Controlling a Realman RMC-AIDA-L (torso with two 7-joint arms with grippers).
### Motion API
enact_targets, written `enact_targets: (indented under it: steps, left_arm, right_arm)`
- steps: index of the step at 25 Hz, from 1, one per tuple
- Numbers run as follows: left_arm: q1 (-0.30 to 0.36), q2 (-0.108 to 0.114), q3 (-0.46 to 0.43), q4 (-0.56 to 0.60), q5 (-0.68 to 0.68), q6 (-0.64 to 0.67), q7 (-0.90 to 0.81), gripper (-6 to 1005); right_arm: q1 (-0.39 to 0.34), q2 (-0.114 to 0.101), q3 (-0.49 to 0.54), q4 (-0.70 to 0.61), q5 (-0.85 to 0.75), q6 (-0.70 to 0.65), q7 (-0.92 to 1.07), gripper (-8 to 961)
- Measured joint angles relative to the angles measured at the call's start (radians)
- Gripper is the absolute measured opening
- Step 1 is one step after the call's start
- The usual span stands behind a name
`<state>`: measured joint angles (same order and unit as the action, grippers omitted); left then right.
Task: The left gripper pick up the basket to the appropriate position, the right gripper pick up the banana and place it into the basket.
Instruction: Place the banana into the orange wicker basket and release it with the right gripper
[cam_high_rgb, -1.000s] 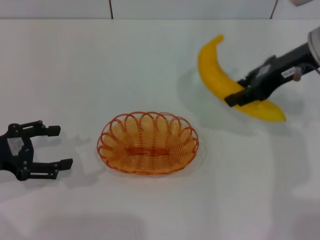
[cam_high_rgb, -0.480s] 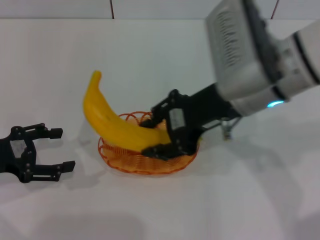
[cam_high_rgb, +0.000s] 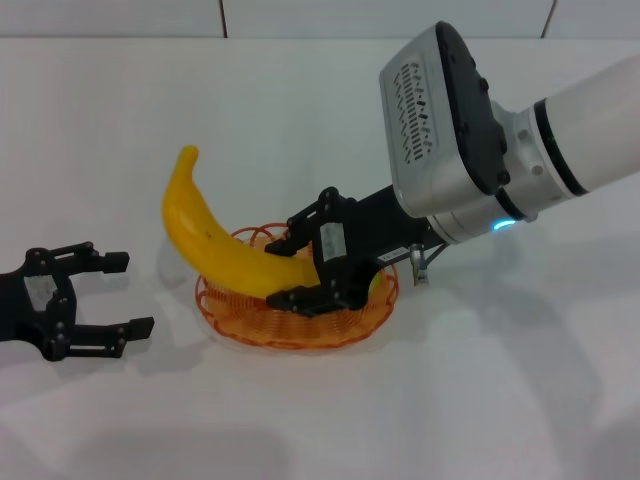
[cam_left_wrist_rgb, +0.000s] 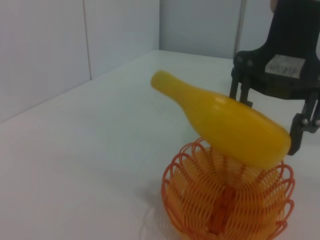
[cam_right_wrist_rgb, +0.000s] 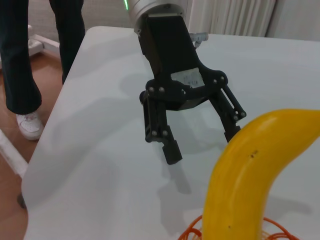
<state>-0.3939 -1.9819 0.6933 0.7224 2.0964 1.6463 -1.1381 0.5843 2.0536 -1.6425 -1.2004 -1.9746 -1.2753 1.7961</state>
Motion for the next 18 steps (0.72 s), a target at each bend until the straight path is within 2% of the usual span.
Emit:
enact_targets:
  steps: [9, 18]
  left_arm:
    - [0.0, 0.0, 0.0, 0.0, 0.001, 0.0, 0.0, 905]
    - [0.0, 0.0, -0.001, 0.0, 0.005, 0.0, -0.005, 905]
  right_arm:
    - [0.064, -0.006, 0.016, 0.109, 0.004, -0.001, 0.013, 500]
    - [0.079, -0.009, 0.034, 0.132, -0.011, -0.008, 0.013, 570]
